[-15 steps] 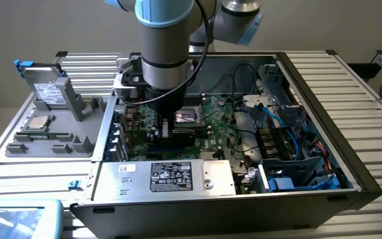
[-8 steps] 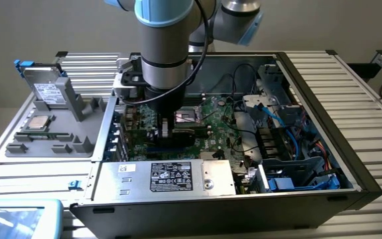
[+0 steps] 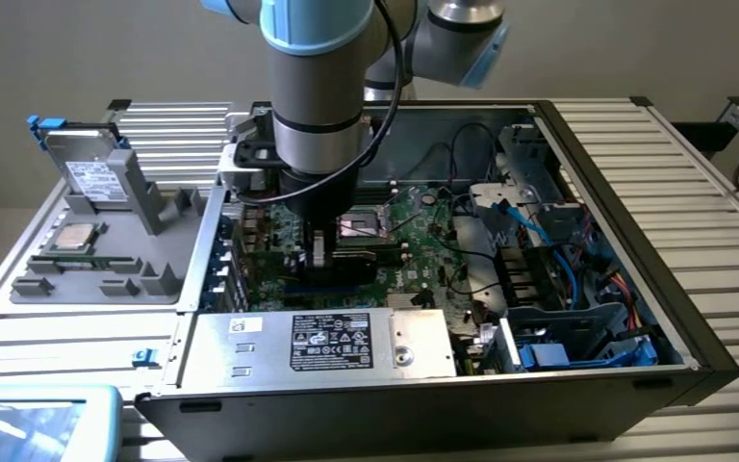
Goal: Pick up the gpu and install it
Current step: 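Insert the gpu into the slot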
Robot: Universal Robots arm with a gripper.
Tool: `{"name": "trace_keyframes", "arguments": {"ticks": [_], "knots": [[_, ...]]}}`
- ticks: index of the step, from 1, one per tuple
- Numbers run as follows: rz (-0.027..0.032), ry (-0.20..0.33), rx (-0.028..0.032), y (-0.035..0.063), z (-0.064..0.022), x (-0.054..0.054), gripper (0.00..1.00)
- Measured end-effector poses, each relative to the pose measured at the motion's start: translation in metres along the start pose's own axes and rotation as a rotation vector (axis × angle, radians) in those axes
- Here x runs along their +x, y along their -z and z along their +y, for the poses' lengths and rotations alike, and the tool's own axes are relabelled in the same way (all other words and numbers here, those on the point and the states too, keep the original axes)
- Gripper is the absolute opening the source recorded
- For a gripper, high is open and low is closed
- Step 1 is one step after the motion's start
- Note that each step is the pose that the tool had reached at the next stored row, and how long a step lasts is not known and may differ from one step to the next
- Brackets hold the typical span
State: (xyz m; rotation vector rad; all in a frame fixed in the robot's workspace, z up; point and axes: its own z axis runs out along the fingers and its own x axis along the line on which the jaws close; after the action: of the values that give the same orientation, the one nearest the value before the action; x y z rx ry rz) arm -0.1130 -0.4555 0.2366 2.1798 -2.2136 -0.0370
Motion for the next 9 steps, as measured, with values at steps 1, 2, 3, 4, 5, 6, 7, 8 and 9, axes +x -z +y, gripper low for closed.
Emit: {"name": "trace_keyframes", "arguments": {"ticks": [1, 2, 3, 4, 5, 6, 7, 8, 9], "knots": [[0.0000, 0.000, 0.0000, -0.0001, 0.0000, 0.0000, 0.29], [-0.0001, 0.000, 0.0000, -0.0001, 0.0000, 0.0000, 0.29], [-0.0003, 0.000, 0.0001, -0.0002, 0.0000, 0.0000, 0.29], [-0.0003, 0.000, 0.0001, -0.0002, 0.0000, 0.0000, 0.29], [-0.0003, 0.000, 0.0001, -0.0002, 0.0000, 0.0000, 0.29], [-0.0003, 0.000, 0.0001, -0.0002, 0.0000, 0.0000, 0.29], [-0.0003, 0.000, 0.0001, -0.0002, 0.0000, 0.0000, 0.29], [-0.0002, 0.000, 0.0001, -0.0002, 0.0000, 0.0000, 0.29], [-0.0001, 0.000, 0.0000, -0.0002, 0.0000, 0.0000, 0.29]]}}
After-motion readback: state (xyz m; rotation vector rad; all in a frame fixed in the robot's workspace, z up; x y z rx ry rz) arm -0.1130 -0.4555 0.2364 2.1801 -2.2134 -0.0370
